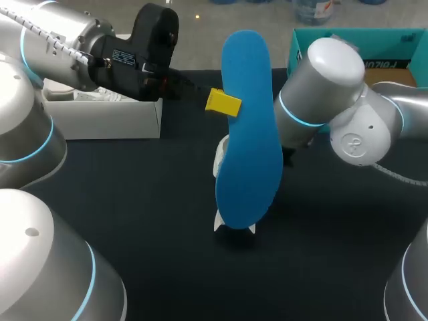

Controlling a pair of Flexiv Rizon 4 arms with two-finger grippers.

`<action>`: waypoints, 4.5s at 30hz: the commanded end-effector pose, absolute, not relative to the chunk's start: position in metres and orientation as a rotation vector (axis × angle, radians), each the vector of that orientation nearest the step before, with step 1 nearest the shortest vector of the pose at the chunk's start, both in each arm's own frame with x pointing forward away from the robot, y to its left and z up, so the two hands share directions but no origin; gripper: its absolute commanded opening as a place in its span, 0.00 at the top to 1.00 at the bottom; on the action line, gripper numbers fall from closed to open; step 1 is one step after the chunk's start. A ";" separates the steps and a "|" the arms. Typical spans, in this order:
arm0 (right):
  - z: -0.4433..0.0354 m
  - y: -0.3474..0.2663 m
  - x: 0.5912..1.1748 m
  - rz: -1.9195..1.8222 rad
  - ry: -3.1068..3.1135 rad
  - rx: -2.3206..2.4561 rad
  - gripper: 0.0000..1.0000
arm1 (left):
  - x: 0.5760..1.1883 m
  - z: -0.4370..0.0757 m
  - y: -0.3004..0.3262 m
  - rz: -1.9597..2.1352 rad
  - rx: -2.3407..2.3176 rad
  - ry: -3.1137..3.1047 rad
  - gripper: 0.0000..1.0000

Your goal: Take the shoe out of the shoebox, open the shoe tongue, remove and reinsert the insole, then place the shoe into the shoebox

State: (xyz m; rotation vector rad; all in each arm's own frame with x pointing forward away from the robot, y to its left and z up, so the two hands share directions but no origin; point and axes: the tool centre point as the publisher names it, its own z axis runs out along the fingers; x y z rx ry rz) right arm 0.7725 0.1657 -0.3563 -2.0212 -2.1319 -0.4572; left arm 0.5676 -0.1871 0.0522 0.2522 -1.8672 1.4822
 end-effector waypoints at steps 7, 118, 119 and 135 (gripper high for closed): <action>-0.372 0.166 0.772 -0.425 -2.100 -2.028 1.00 | 0.569 0.052 -0.189 1.480 0.249 -1.867 1.00; -0.102 0.094 0.768 -1.323 -1.230 -1.256 0.00 | 0.569 0.052 -0.189 1.480 0.249 -1.867 1.00; -0.102 0.094 0.770 -1.318 -1.230 -1.255 0.00 | 0.569 0.052 -0.189 1.480 0.249 -1.867 1.00; -0.101 0.098 0.774 -1.308 -1.238 -1.241 0.00 | 0.569 0.052 -0.189 1.480 0.249 -1.867 1.00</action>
